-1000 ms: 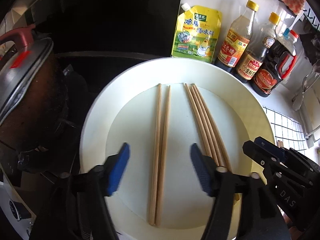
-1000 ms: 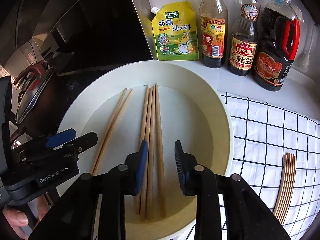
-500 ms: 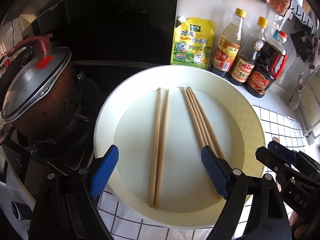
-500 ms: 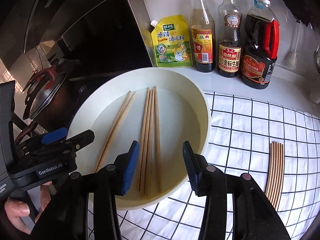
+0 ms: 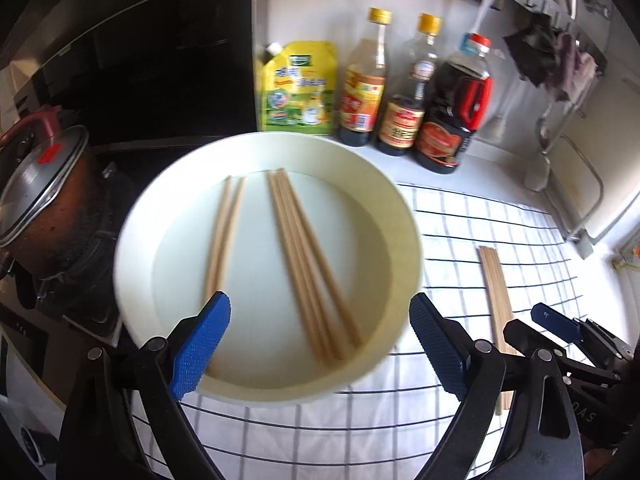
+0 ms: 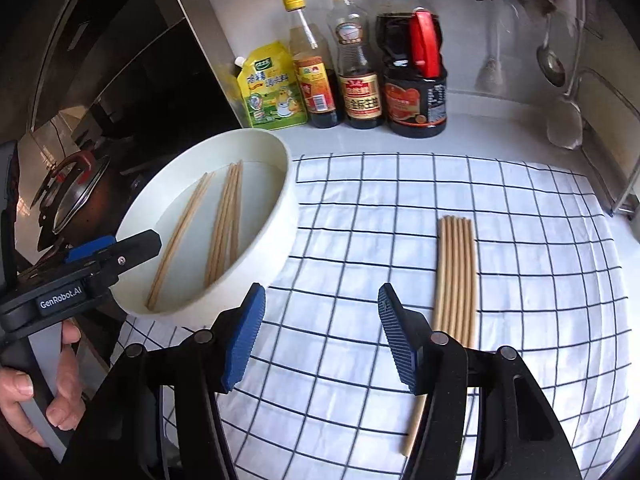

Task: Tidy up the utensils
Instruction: 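Withdraw both open tools from the basin back over the chopstick bundle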

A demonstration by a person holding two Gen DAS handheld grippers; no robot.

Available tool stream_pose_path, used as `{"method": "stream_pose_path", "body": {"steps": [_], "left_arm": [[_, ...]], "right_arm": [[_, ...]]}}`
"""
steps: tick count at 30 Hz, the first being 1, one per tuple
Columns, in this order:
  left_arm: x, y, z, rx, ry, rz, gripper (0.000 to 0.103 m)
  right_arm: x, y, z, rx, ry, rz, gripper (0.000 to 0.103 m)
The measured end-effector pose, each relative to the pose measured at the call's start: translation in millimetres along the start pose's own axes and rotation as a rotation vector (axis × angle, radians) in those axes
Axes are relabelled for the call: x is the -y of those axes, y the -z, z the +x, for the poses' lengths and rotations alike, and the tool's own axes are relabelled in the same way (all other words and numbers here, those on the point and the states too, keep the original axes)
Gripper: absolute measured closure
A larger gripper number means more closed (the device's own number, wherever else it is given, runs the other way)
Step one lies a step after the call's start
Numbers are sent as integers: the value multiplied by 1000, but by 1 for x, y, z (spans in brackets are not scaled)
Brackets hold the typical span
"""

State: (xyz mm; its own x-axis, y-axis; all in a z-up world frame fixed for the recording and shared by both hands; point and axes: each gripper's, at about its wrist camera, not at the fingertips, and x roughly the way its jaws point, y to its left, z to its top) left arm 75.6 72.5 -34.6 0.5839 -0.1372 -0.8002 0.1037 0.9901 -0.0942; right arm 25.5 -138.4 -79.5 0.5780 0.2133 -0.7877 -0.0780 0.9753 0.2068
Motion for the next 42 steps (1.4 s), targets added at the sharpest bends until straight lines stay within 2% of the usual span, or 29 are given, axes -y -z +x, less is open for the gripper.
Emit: {"method": "stream_pose_path", "body": {"steps": [12, 19, 30, 42], "left_arm": [[92, 18, -1, -16, 103, 86, 12], [130, 32, 15, -56, 105, 120, 12], [138, 42, 40, -80, 53, 113, 12], [127, 48, 51, -96, 36, 73, 12]], "right_arm": [[83, 29, -40, 12, 99, 70, 44], [116, 48, -38, -12, 125, 92, 44], [129, 58, -7, -31, 131, 67, 42], [112, 49, 14, -27, 121, 47, 42]]}}
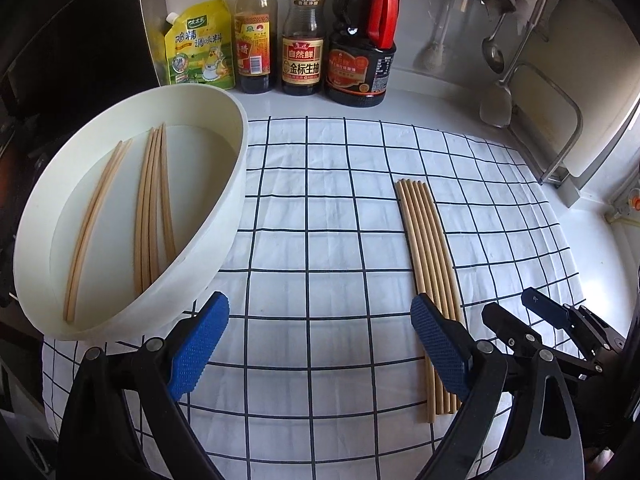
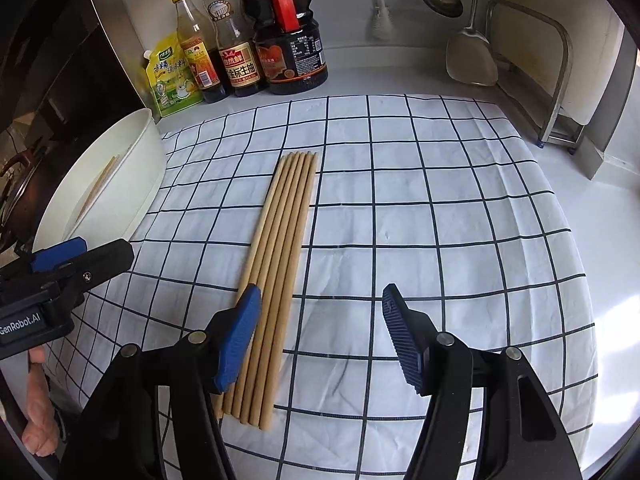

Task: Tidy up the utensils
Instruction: 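Withdraw both open tools from the basin back over the chopstick bundle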

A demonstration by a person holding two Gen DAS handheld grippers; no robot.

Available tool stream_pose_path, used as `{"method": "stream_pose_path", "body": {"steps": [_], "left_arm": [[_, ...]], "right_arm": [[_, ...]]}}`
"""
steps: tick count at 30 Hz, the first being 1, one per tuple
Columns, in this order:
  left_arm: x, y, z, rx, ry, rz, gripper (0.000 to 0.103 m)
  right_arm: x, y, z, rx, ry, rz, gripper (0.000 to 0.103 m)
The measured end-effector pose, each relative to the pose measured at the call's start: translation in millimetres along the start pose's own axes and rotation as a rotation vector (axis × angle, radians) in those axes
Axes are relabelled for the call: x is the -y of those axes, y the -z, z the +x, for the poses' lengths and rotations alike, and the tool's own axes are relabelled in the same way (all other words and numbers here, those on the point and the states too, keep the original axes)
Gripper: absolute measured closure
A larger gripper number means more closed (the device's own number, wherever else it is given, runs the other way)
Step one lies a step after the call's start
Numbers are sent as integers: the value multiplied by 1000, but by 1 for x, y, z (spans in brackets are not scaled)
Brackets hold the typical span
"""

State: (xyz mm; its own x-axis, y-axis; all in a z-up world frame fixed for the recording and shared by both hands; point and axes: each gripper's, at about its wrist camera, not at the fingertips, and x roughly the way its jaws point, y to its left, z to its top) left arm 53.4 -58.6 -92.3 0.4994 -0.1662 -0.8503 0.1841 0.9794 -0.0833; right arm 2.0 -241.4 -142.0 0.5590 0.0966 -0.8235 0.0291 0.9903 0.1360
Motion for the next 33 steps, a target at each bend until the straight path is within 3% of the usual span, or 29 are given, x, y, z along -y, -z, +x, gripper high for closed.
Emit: {"method": "stream_pose_path", "body": {"steps": [16, 28, 33], "left_arm": [[-3, -9, 13, 2, -4, -22, 12], [10, -2, 29, -38, -5, 13, 12], [12, -2, 31, -40, -8, 20, 12]], "right_arm": [[13, -2, 14, -31, 57, -26, 42], [12, -4, 33, -82, 10, -19, 42], [9, -2, 36, -99, 29, -34, 42]]}}
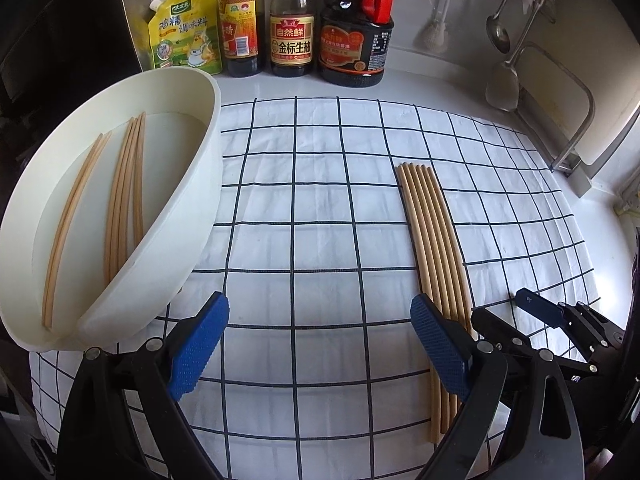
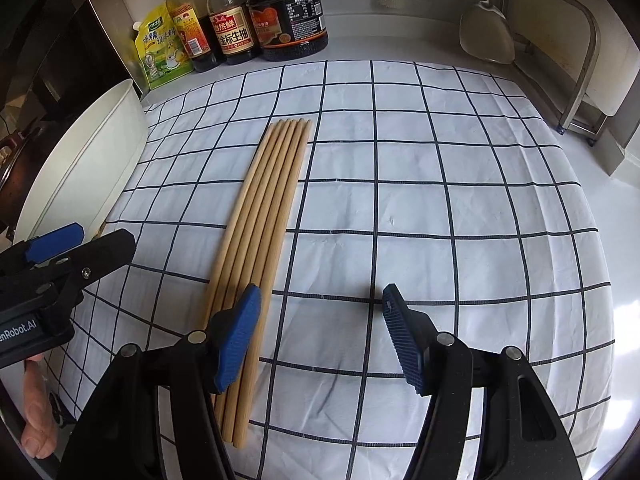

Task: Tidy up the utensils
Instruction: 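Withdraw both open tools from the basin back over the chopstick bundle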

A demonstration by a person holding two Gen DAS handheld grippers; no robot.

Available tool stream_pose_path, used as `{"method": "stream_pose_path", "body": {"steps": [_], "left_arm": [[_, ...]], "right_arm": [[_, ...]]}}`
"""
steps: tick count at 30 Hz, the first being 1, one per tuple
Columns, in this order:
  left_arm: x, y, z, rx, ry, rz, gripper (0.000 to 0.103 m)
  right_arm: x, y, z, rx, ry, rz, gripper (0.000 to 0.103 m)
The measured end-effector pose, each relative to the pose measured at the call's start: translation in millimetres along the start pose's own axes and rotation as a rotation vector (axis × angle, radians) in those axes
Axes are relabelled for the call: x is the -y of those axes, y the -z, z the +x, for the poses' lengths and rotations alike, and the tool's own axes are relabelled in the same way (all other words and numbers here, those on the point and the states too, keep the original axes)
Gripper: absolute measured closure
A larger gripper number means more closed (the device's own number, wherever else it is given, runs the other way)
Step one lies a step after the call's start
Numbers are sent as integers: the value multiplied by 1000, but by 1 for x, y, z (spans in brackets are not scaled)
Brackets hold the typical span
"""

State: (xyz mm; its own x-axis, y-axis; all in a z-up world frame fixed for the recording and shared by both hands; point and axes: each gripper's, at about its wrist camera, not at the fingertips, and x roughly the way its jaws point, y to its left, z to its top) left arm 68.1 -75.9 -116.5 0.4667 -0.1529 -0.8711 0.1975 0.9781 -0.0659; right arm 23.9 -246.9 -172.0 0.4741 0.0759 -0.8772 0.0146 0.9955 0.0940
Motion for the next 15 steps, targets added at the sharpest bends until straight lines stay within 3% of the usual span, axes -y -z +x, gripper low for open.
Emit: {"method": "stream_pose_path", "body": {"steps": [15], "left_arm": [[5, 0, -5, 32, -23, 21, 12]], "right_arm": [[-9, 9, -2, -6, 21, -41, 41]]}}
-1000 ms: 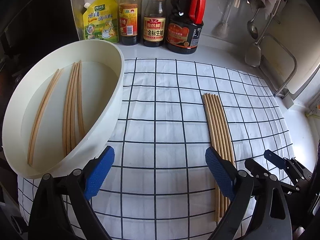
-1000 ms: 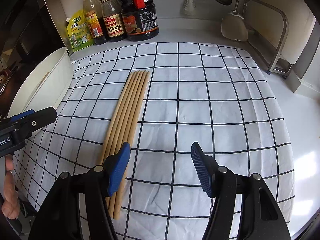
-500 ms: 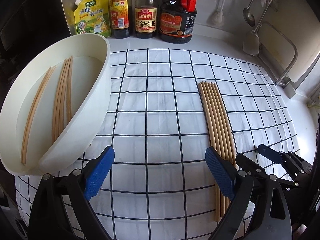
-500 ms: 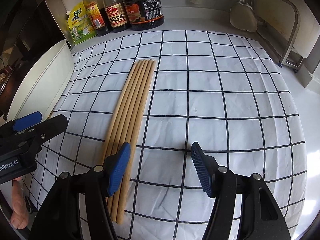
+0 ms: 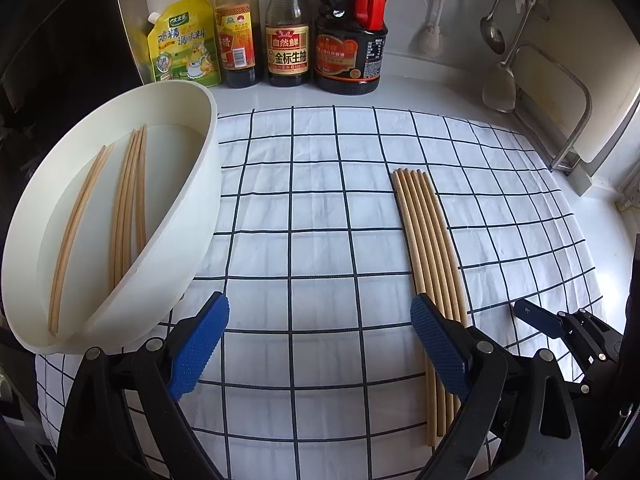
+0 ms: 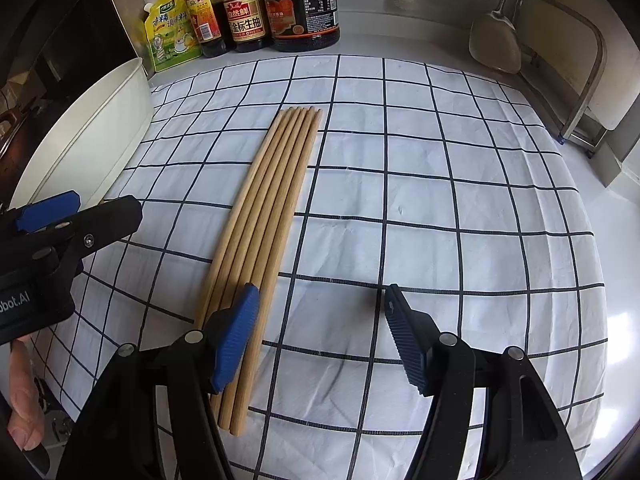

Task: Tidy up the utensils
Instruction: 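Withdraw both open tools from the basin back over the chopstick bundle, then close the right tool on one wooden chopstick while the left tool grasps another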

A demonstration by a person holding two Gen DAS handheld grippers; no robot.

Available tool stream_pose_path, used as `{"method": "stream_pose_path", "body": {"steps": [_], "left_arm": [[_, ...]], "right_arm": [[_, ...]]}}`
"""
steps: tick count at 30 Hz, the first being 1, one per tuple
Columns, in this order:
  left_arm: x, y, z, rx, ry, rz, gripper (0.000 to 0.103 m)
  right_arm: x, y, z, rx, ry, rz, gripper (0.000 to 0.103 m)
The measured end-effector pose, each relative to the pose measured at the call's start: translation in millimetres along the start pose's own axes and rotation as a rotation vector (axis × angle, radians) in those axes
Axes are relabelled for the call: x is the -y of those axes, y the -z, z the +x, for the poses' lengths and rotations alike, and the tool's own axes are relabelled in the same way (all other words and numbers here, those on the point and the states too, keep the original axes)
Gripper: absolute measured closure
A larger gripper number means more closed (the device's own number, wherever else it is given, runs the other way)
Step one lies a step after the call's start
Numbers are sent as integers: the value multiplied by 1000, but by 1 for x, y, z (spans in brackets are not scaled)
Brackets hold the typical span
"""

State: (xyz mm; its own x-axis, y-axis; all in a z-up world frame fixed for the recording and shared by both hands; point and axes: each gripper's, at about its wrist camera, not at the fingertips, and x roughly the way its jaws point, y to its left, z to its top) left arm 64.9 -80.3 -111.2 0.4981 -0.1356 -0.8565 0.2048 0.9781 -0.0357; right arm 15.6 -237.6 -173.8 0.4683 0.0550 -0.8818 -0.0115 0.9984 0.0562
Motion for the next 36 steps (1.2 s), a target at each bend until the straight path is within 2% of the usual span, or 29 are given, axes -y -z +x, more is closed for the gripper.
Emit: {"method": "stream_pose_path", "body": {"steps": [11, 17, 25, 31, 36], "left_arm": [[-3, 3, 0, 1, -14, 1, 12], [1, 4, 1, -2, -7, 11, 12], [11, 8, 8, -17, -19, 54, 12], [22, 11, 14, -45, 7, 83, 12], [34, 14, 27, -83, -24, 136, 12]], "right_arm": [[7, 1, -1, 14, 27, 9, 40], [-5, 1, 3, 24, 72, -55, 40], [19, 5, -1, 41, 95, -37, 40], [39, 9, -6, 48, 115, -10, 40], [47, 9, -8, 52, 104, 11, 40]]}}
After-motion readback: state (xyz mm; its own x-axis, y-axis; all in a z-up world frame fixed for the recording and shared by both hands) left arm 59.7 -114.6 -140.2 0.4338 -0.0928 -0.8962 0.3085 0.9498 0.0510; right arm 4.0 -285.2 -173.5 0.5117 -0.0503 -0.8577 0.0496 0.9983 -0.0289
